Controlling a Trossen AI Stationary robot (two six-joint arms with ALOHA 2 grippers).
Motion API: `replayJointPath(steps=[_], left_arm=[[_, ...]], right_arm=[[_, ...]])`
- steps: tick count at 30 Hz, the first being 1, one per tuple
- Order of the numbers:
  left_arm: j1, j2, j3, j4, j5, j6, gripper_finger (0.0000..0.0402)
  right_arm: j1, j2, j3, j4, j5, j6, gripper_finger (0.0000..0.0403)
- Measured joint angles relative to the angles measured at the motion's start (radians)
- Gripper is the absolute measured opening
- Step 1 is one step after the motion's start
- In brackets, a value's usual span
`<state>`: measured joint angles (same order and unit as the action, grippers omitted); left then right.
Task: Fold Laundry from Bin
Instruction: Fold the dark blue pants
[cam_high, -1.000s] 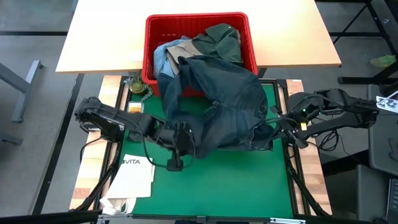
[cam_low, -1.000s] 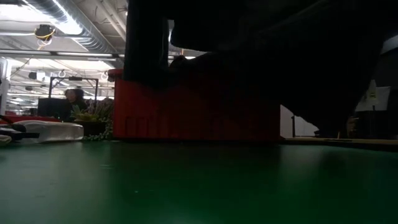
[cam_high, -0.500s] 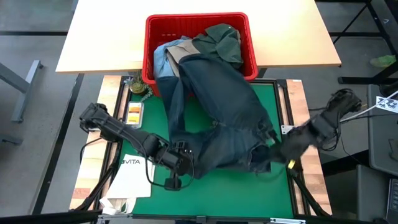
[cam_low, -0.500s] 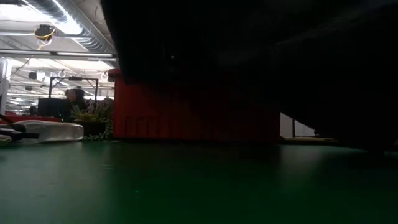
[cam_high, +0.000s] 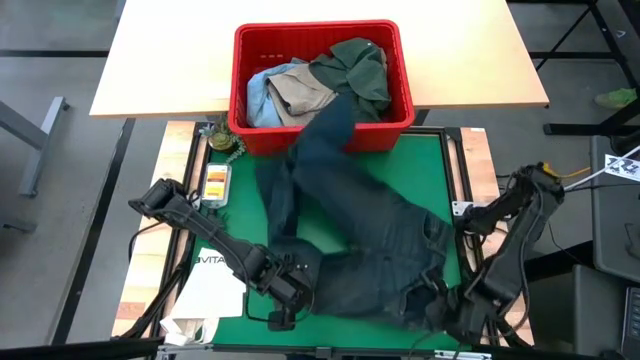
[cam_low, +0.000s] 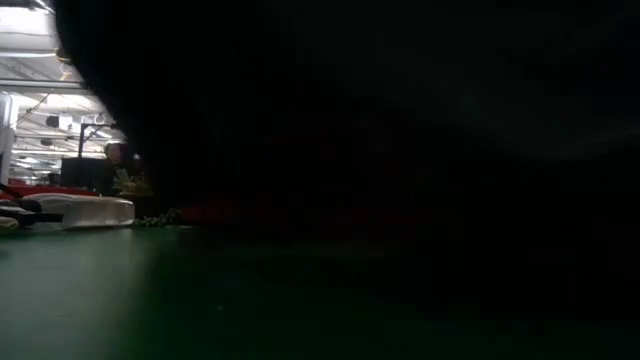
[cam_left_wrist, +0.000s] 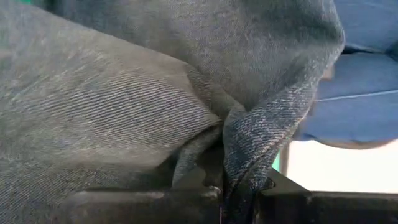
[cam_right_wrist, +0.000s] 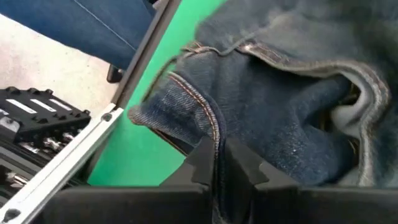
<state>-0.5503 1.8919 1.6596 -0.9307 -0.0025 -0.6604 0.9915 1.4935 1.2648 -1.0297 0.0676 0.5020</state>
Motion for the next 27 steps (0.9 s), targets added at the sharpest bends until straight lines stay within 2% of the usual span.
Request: replayJointPath(steps=[4, 13, 21, 27], left_arm=[[-0.029, 0.003, 0.0, 0.043, 0.031, -0.014, 0.0005], [-0.05, 0.002, 0.0, 0.061, -0.019, -0.036, 0.0013], [-0.049, 0.002, 0.0, 0.06, -0.016, -0.047, 0.008], [-0.049, 0.003, 0.0, 0.062, -0.01, -0.048, 0.0142]], right_arm=[[0.032, 0.041, 0.0, 0.002, 0.0, 0.021, 0.0021], [0.036, 0.07, 0.0, 0.006, 0.004, 0.019, 0.0021], [0.036, 0.071, 0.0, 0.011, 0.002, 0.047, 0.0029], [0.036, 0.071, 0.0, 0.011, 0.0, 0.077, 0.0101]])
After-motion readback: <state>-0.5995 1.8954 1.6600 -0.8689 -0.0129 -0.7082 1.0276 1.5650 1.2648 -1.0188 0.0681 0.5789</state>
